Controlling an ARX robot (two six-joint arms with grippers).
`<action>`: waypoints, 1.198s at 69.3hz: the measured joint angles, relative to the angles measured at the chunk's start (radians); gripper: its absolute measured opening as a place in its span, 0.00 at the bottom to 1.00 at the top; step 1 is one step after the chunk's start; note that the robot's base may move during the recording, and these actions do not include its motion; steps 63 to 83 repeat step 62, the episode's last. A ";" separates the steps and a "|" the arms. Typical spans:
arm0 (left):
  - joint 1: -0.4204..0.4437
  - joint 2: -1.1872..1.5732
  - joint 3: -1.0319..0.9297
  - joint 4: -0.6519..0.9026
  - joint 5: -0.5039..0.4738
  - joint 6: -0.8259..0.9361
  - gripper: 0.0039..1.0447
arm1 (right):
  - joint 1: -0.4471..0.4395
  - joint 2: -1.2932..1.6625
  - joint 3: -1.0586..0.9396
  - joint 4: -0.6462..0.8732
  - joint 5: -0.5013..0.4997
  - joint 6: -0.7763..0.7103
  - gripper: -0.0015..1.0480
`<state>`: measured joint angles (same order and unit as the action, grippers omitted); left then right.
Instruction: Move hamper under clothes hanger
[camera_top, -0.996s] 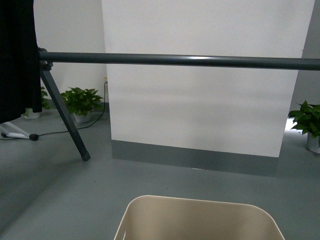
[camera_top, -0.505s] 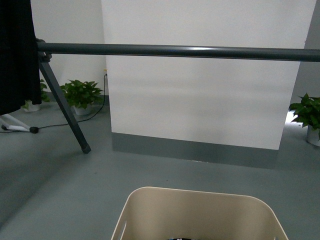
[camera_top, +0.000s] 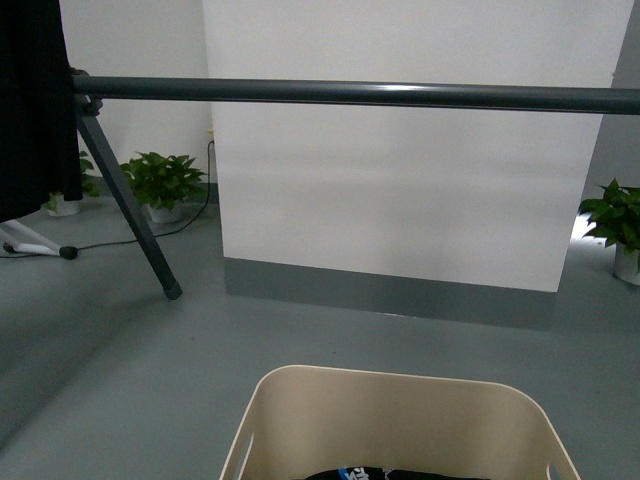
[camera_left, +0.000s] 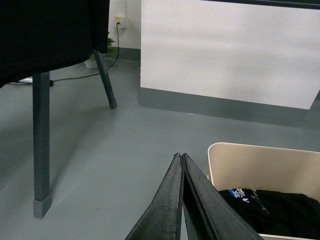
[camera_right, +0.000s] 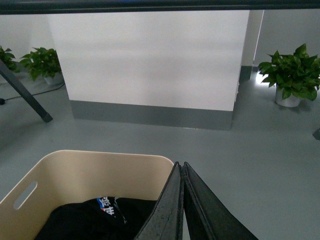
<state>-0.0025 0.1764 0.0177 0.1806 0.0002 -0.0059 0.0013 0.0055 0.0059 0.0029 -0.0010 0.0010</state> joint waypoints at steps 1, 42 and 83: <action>0.000 -0.008 0.000 -0.009 0.000 0.000 0.03 | 0.000 0.000 0.000 -0.001 0.000 0.000 0.02; 0.000 -0.171 0.000 -0.179 0.000 0.000 0.75 | 0.000 -0.001 0.000 -0.002 0.000 -0.001 0.82; 0.000 -0.171 0.000 -0.179 0.000 0.001 0.94 | 0.000 -0.001 0.000 -0.002 0.000 -0.001 0.92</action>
